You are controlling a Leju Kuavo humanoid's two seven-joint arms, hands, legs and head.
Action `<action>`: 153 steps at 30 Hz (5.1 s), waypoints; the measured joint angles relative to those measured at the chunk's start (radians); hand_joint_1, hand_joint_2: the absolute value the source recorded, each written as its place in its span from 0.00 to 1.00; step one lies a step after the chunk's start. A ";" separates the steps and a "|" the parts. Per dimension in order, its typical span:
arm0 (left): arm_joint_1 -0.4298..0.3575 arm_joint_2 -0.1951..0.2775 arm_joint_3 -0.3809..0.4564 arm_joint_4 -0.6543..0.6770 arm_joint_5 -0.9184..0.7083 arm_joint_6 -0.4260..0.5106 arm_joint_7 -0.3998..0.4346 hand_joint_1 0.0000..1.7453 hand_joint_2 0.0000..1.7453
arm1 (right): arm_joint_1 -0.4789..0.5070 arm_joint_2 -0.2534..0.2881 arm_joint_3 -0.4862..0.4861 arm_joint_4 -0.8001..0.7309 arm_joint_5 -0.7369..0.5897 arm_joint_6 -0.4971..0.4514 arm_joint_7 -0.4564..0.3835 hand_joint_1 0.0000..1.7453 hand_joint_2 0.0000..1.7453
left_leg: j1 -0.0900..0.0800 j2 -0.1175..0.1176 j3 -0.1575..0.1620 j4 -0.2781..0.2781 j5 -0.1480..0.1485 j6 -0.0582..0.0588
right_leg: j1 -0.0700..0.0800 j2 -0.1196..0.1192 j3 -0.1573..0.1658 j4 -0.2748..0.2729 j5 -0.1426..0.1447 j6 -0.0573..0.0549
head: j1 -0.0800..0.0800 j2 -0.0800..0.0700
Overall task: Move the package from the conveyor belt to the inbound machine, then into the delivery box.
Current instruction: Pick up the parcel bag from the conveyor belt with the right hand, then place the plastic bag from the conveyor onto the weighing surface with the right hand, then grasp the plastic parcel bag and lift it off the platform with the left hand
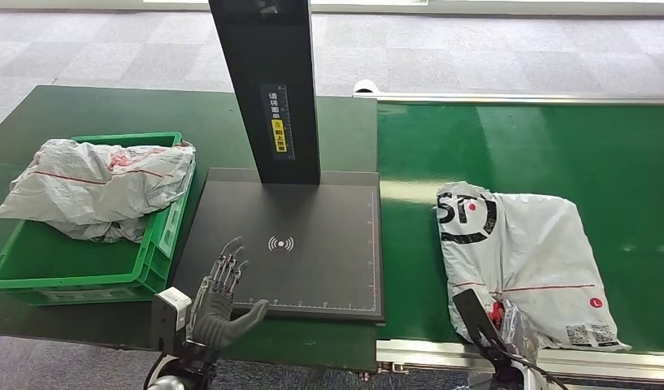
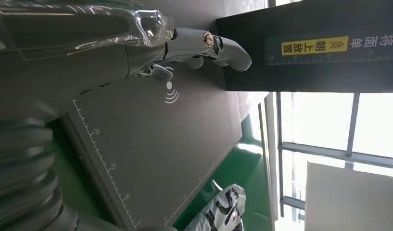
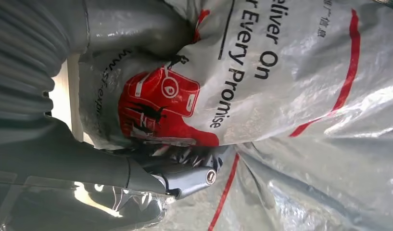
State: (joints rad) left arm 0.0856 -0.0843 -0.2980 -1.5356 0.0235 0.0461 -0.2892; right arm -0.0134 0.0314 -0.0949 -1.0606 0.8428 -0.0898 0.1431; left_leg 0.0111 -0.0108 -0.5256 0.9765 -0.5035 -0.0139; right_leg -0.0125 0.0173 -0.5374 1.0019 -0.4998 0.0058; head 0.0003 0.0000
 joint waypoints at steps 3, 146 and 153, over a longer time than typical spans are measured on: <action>0.001 0.000 -0.004 0.002 0.005 0.003 0.000 0.00 1.00 | 0.010 0.004 0.002 -0.028 -0.020 -0.007 -0.023 1.00 1.00 | 0.000 0.000 0.000 0.000 0.000 0.000 | 0.000 0.000 0.000 0.000 0.000 0.000 | 0.000 0.000; -0.160 0.006 -0.123 0.041 -0.669 -0.138 0.093 0.00 1.00 | 0.110 -0.013 0.173 -0.531 -0.842 0.158 -0.291 0.00 0.00 | 0.000 -0.001 -0.003 0.000 0.001 0.000 | 0.000 -0.001 -0.002 0.000 0.001 0.000 | 0.000 0.000; -0.209 0.016 -0.193 0.130 -0.960 -0.015 0.115 0.00 1.00 | 0.109 -0.005 0.170 -0.550 -0.851 0.172 -0.331 0.00 0.00 | 0.000 -0.001 -0.003 0.000 0.001 0.000 | 0.000 -0.001 -0.002 0.000 0.001 0.000 | 0.000 0.000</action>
State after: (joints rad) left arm -0.1230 -0.0680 -0.4914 -1.4060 -0.9361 0.0311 -0.1740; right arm 0.0952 0.0260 0.0749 -1.6102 -0.0082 0.0823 -0.1881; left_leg 0.0107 -0.0115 -0.5283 0.9768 -0.5024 -0.0137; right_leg -0.0129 0.0162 -0.5392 1.0022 -0.4993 0.0058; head 0.0001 0.0000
